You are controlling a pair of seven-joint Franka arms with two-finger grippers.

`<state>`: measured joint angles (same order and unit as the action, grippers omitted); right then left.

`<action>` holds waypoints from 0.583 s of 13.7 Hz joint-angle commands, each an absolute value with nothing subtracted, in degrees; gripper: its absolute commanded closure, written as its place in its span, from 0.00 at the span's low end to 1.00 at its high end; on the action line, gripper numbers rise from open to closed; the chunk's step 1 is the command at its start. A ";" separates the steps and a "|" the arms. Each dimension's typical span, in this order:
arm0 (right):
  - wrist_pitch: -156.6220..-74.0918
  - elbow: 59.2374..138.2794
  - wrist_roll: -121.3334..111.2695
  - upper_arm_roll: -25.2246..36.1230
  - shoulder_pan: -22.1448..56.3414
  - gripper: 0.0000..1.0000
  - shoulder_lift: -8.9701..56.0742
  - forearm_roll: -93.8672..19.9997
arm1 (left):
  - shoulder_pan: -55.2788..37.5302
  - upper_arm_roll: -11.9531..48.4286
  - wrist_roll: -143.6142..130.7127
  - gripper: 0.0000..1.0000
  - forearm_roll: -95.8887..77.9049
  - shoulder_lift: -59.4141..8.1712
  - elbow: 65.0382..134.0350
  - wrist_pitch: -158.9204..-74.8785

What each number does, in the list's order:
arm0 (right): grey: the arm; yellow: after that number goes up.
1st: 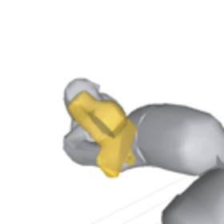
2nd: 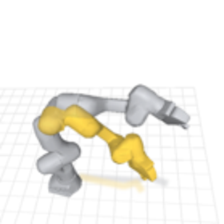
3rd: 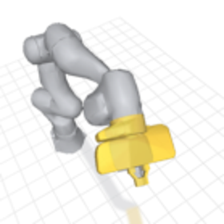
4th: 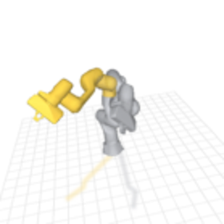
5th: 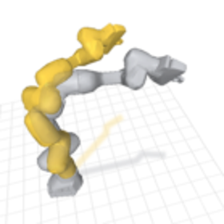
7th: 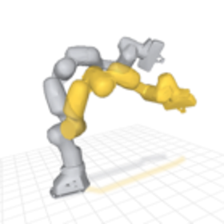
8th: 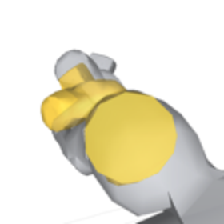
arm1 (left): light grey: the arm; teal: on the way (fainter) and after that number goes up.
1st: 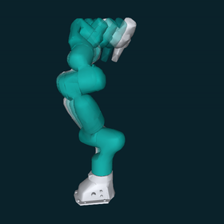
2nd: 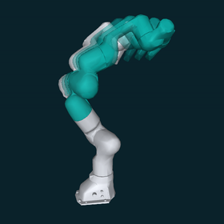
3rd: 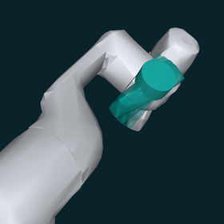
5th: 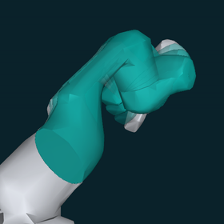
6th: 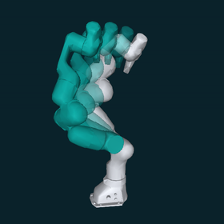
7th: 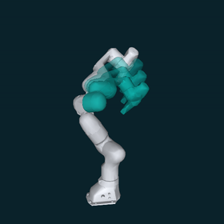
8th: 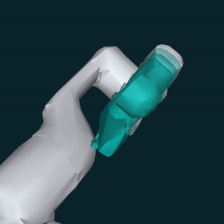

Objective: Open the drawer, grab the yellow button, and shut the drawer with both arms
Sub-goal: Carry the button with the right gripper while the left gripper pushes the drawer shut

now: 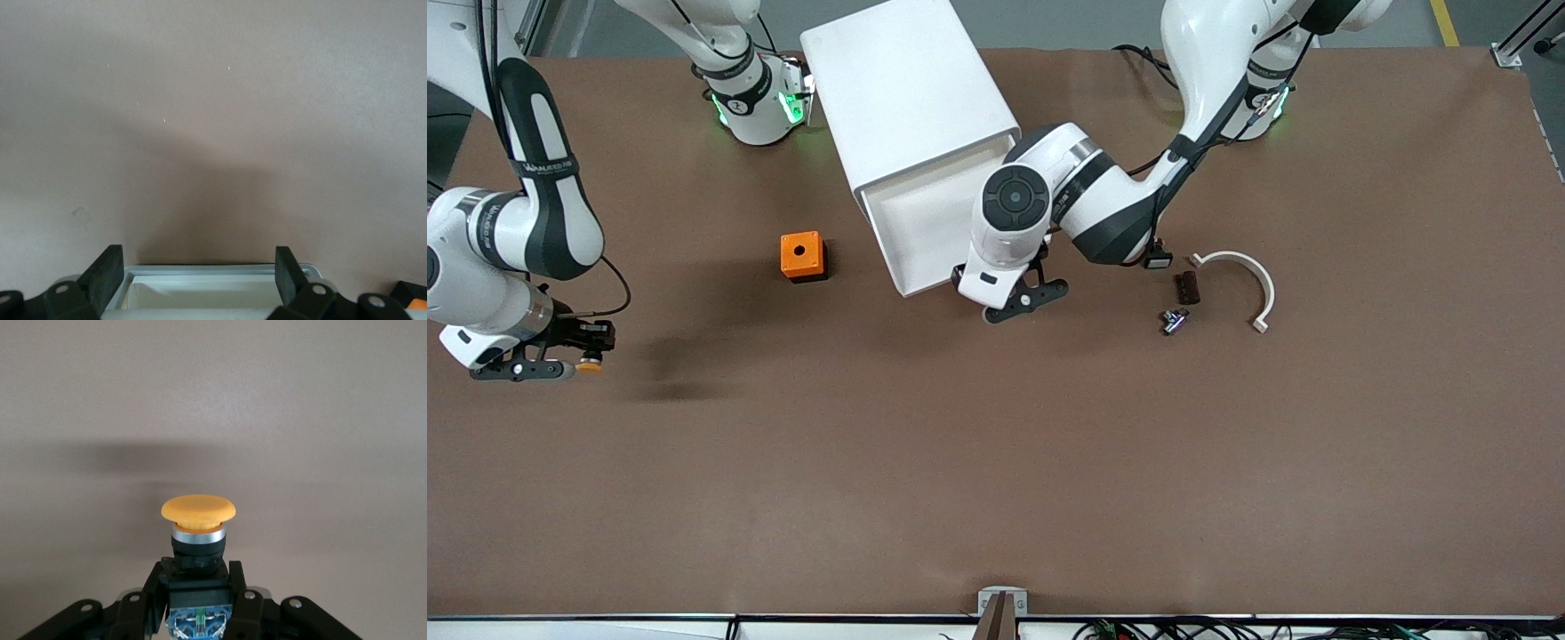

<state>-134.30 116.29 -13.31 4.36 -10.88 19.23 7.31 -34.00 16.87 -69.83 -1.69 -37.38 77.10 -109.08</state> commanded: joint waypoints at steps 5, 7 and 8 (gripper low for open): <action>-145.89 116.37 -15.12 3.25 -14.94 0.83 26.80 9.67 | -38.93 16.52 -75.58 0.00 -5.26 -37.35 76.64 -111.53; -146.16 116.10 -14.33 3.25 -15.64 0.83 27.94 9.58 | -39.99 16.52 -76.02 0.00 -6.50 -37.35 76.64 -111.97; -146.25 115.84 -14.15 3.16 -15.73 0.83 29.17 9.41 | -40.51 16.52 -76.03 0.00 -7.37 -37.44 76.64 -111.97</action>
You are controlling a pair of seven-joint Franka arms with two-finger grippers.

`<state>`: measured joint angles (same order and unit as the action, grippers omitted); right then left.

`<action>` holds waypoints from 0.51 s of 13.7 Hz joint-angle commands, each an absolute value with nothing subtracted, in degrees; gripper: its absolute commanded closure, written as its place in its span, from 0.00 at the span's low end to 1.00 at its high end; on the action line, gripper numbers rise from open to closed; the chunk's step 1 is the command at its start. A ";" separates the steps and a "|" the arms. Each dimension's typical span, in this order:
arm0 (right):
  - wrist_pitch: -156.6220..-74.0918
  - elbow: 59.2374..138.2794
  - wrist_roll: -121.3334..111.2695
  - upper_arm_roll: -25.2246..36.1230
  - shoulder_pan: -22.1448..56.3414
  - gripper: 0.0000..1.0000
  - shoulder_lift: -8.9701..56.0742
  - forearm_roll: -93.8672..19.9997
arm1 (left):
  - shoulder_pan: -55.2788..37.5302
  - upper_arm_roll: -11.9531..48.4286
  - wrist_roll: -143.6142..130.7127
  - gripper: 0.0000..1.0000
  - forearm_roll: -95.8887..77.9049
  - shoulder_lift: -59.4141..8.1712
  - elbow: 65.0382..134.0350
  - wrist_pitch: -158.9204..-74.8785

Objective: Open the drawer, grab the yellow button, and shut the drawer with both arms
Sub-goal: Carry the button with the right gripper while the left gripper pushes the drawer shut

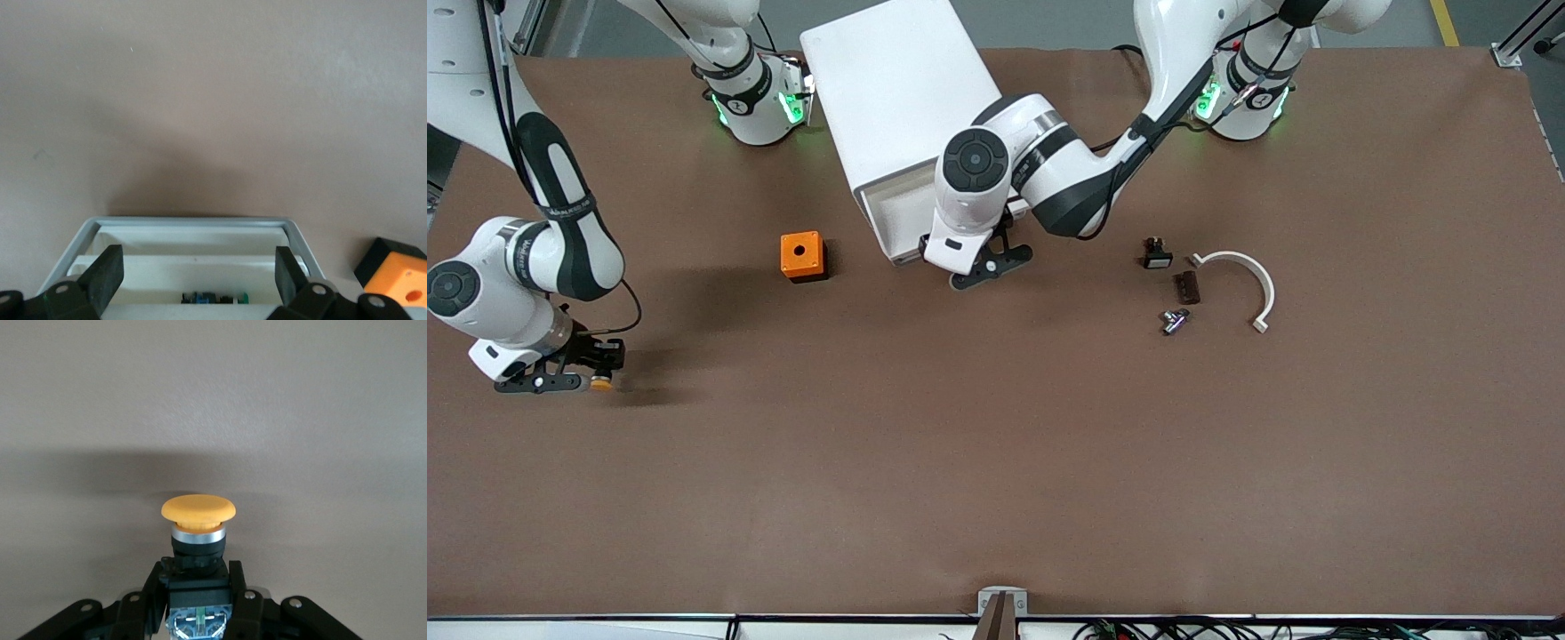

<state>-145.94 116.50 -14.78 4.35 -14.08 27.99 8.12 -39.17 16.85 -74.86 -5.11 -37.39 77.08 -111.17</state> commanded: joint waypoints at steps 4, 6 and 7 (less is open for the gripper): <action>-146.25 114.44 -10.55 3.25 -15.82 0.82 32.60 9.23 | -42.88 16.44 -78.47 0.00 -7.82 -37.70 76.73 -113.99; -147.30 114.08 -10.46 3.25 -16.43 0.79 34.18 9.23 | -43.85 16.52 -79.89 0.00 -8.00 -37.79 76.73 -114.34; -148.35 114.08 -10.46 3.25 -16.70 0.78 34.80 9.23 | -44.38 16.44 -80.41 0.00 -8.43 -37.88 76.73 -114.35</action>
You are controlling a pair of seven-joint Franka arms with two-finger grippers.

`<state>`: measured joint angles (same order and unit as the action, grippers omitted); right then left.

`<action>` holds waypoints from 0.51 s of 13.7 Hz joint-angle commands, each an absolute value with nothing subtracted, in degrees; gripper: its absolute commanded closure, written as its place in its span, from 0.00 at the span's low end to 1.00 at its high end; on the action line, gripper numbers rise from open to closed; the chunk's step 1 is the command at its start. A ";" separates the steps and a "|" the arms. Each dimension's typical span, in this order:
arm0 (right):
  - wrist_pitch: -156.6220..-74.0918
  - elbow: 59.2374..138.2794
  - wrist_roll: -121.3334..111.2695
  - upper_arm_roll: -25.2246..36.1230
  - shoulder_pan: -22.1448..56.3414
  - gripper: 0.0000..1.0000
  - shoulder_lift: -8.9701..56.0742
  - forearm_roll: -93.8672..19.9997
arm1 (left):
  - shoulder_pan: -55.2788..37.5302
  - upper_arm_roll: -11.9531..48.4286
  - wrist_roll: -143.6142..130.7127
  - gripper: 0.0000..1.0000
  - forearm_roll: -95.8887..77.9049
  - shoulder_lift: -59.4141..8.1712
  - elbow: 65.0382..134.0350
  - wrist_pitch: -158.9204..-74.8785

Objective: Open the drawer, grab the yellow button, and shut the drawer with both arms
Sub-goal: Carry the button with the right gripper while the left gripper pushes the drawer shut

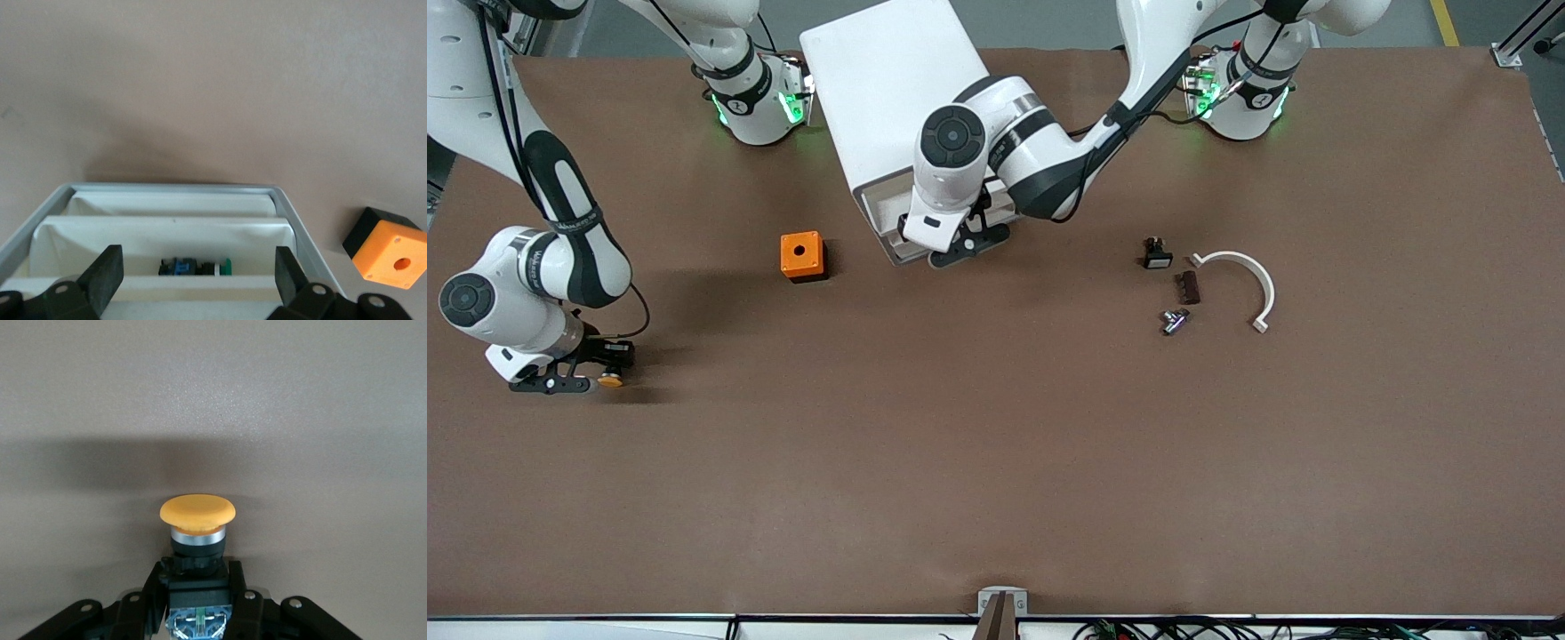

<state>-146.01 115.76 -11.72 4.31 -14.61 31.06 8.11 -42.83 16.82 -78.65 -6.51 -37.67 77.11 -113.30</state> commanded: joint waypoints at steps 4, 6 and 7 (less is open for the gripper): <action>-148.45 114.08 -10.55 3.25 -16.70 0.66 35.16 9.23 | -45.52 16.44 -81.91 0.00 -10.98 -38.06 76.90 -116.18; -148.36 114.00 -10.55 3.25 -16.61 0.08 34.81 9.23 | -46.76 16.44 -83.67 0.00 -11.25 -38.93 76.82 -117.42; -147.92 113.47 -10.81 3.16 -16.61 0.00 34.37 9.23 | -47.02 16.44 -84.19 0.00 -11.60 -39.20 76.90 -118.38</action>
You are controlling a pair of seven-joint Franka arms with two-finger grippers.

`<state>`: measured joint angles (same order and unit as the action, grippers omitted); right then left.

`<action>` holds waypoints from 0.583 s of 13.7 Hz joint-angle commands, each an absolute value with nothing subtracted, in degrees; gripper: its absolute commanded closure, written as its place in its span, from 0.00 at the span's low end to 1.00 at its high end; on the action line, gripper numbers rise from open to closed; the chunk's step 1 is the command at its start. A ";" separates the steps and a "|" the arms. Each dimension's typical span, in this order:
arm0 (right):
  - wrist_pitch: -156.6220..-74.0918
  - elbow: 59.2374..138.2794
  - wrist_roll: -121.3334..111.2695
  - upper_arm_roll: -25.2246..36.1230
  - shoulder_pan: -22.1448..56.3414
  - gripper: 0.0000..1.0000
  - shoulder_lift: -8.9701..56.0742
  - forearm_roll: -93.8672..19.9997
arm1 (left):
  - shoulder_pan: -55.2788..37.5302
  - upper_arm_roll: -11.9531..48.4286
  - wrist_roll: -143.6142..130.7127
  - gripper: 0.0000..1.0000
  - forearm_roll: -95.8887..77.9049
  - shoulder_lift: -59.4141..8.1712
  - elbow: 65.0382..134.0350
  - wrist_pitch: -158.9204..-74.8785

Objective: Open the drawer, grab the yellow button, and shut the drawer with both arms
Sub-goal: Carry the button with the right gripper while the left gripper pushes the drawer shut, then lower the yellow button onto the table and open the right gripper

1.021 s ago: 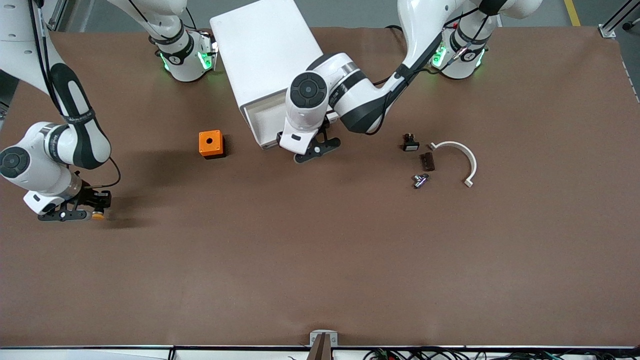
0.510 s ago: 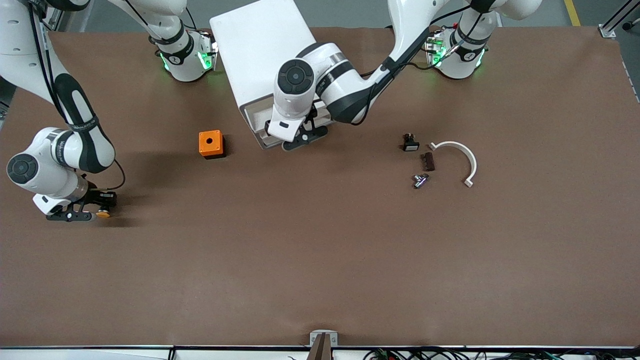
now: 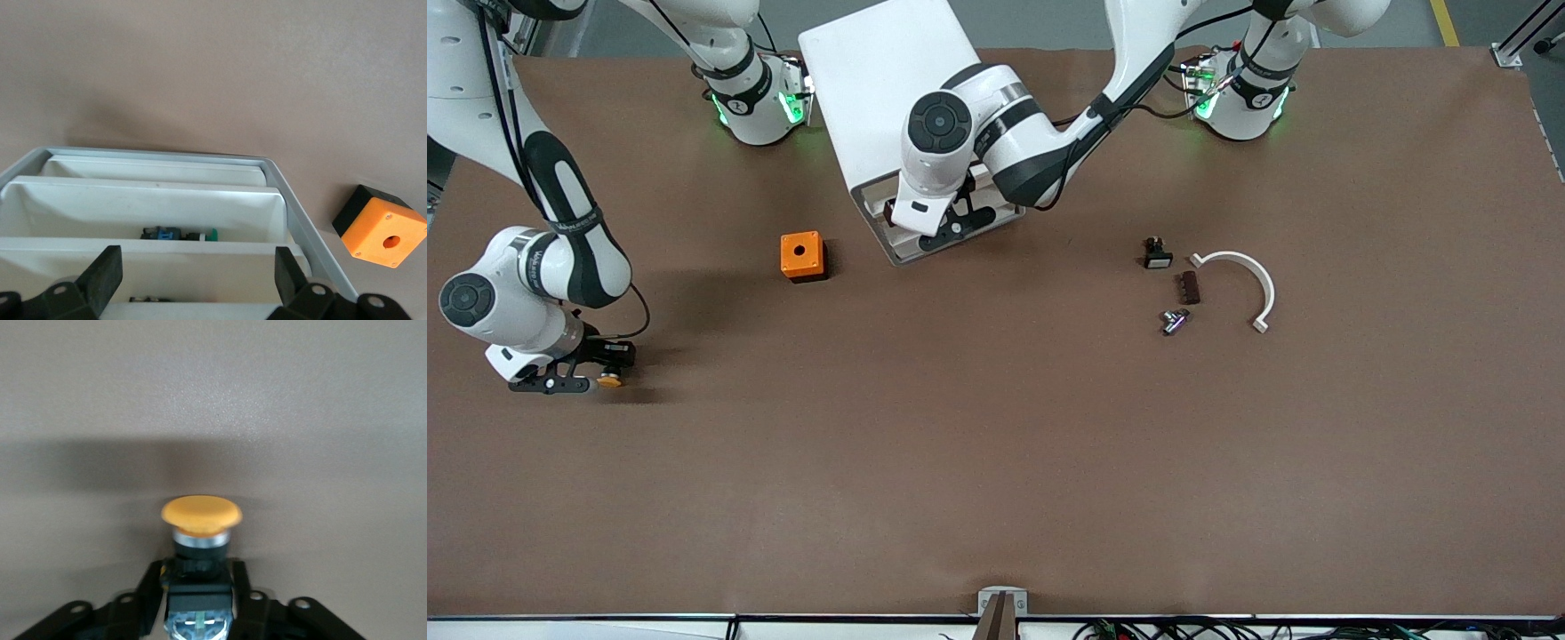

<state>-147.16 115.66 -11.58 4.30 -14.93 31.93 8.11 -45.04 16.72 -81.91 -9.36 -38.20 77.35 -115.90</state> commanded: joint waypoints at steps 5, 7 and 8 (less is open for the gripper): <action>-145.48 112.85 -10.81 2.90 -16.09 0.00 28.84 9.14 | -47.29 16.44 -84.64 0.00 -15.82 -39.20 76.82 -119.71; -140.30 112.15 -10.81 2.46 -15.82 0.00 25.42 9.05 | -47.11 16.35 -84.20 0.00 -15.82 -39.20 76.82 -119.71; -137.05 111.97 -10.64 2.29 -15.47 0.00 23.14 8.97 | -46.67 16.00 -83.42 0.00 -15.65 -38.94 76.82 -119.71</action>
<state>-142.01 111.32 -11.60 3.27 -15.35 28.07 8.11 -45.86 16.38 -83.22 -13.72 -38.95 77.35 -118.50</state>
